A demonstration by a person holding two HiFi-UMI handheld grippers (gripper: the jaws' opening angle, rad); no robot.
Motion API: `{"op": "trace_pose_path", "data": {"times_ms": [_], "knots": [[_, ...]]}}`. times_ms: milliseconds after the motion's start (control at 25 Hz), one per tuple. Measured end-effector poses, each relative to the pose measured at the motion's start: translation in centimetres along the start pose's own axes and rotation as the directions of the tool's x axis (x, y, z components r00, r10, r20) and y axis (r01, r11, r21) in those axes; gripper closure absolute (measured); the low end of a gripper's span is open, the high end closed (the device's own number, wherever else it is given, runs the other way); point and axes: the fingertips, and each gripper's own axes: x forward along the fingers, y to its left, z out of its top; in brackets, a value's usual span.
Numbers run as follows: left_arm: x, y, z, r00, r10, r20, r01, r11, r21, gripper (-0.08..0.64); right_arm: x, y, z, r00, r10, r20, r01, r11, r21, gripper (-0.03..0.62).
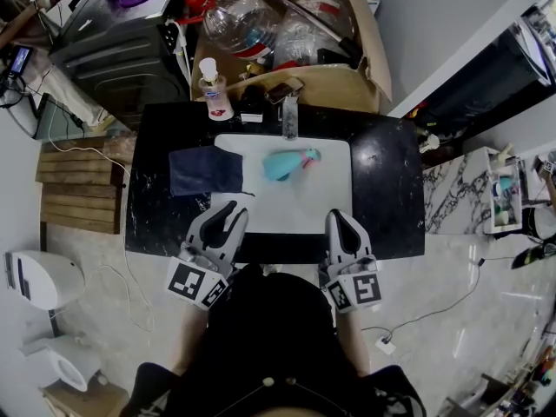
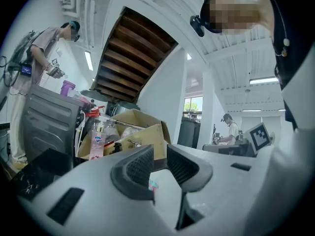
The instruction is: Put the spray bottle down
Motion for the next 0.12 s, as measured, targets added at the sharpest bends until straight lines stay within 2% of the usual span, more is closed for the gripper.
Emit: {"op": "trace_pose_path", "data": {"times_ms": [120], "knots": [[-0.01,0.02,-0.02,1.0,0.003,0.001,-0.003,1.0,0.0,0.475,-0.01,-0.09,-0.06,1.0,0.0,0.001,0.0,1.0,0.001,0.589]]}}
